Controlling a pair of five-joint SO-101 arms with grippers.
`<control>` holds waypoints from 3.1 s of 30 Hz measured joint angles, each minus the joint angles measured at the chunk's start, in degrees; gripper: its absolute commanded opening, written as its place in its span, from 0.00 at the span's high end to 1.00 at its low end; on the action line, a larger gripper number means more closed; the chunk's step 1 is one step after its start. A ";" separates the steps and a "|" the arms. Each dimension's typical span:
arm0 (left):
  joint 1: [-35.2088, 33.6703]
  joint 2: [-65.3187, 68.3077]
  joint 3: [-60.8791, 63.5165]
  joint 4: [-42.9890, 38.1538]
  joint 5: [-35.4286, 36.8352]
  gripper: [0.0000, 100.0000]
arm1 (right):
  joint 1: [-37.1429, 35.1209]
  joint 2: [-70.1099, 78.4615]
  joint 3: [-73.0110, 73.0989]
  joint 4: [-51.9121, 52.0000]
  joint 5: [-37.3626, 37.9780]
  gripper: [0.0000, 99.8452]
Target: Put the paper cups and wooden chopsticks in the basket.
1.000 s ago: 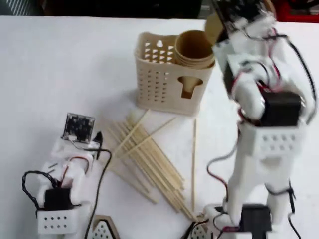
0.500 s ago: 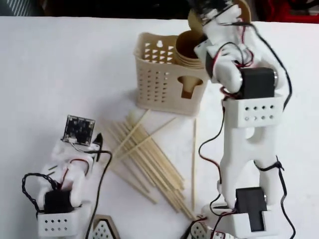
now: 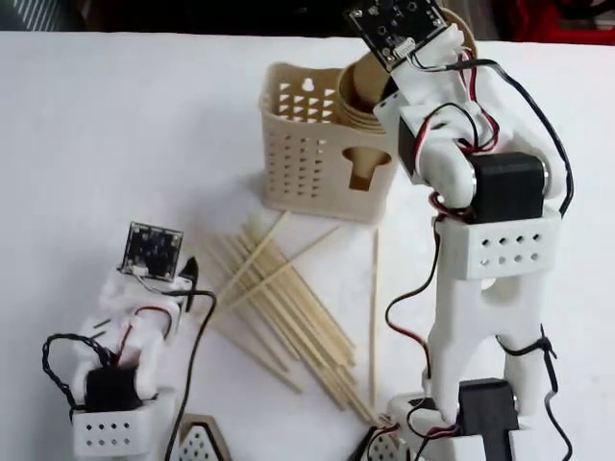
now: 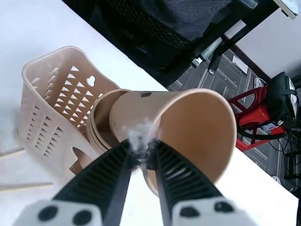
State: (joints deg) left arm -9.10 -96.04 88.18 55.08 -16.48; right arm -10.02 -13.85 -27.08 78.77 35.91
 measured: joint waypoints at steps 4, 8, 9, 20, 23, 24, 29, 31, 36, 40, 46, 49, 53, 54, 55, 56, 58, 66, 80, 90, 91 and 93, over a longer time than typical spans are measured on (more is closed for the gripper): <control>0.00 0.00 0.00 0.00 0.00 0.79 | -0.18 0.00 0.00 0.00 0.00 0.98; 0.00 0.00 0.00 0.00 0.00 0.79 | -0.09 1.85 0.00 -0.62 0.00 0.96; 0.00 0.00 0.00 0.00 0.00 0.79 | -0.09 2.64 0.00 -0.97 0.00 0.93; 0.00 0.00 0.00 0.00 0.00 0.79 | -3.34 3.96 0.00 -3.52 0.00 0.76; 0.00 0.00 0.00 0.00 0.00 0.79 | -5.45 3.96 0.00 -5.54 0.00 0.78; 0.00 0.00 0.00 0.00 0.00 0.79 | -5.98 3.96 0.00 -6.33 0.00 0.78; 0.00 0.00 0.53 0.00 0.00 0.79 | -8.26 4.57 0.00 -12.31 0.00 0.79; 0.00 -0.09 0.53 0.00 0.00 0.79 | -8.62 6.42 0.00 -14.33 0.00 0.79; 0.00 -0.09 0.53 0.00 0.00 0.79 | -8.35 10.73 0.09 -16.88 0.00 0.79; 0.00 -0.09 0.53 0.00 0.00 0.79 | -8.97 10.02 -1.14 -16.70 0.00 0.80; 0.00 -0.09 0.53 0.00 0.00 0.79 | -9.05 2.81 -4.22 -14.51 0.09 0.98; 0.00 -0.09 0.53 0.00 0.00 0.79 | -6.51 0.44 -4.57 -14.51 0.09 0.97; 0.00 -0.09 0.53 0.00 0.00 0.79 | -0.88 0.00 -4.13 -14.68 0.09 0.98; 0.00 -0.09 0.53 0.00 0.00 0.79 | 0.26 0.26 -3.78 -15.47 0.09 0.98; 0.00 -0.09 0.53 0.00 0.00 0.79 | 1.14 0.88 -3.34 -16.53 0.09 0.98; 0.00 -0.09 0.53 0.00 0.00 0.79 | 1.85 1.67 -2.73 -17.58 0.09 0.98; 0.00 -0.09 0.53 0.00 0.00 0.79 | 2.55 4.31 -1.23 -20.31 0.09 0.98; 0.00 -0.09 0.53 0.00 0.00 0.79 | -0.18 17.14 -0.18 -25.49 0.00 0.98; 0.00 -0.09 0.53 0.00 0.00 0.79 | -4.57 14.59 -2.11 -18.46 0.09 0.98; 0.00 -0.09 0.53 0.00 0.00 0.79 | -6.77 6.77 -2.29 5.36 0.18 0.98; 0.00 -0.09 0.53 0.00 0.00 0.79 | -7.03 6.68 -2.29 7.56 0.18 0.98; 0.00 -0.09 0.53 0.00 0.00 0.79 | -7.21 6.59 -1.58 10.99 0.18 0.98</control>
State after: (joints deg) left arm -9.10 -96.13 88.70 55.08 -16.48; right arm -17.23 -7.25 -28.66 89.76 36.09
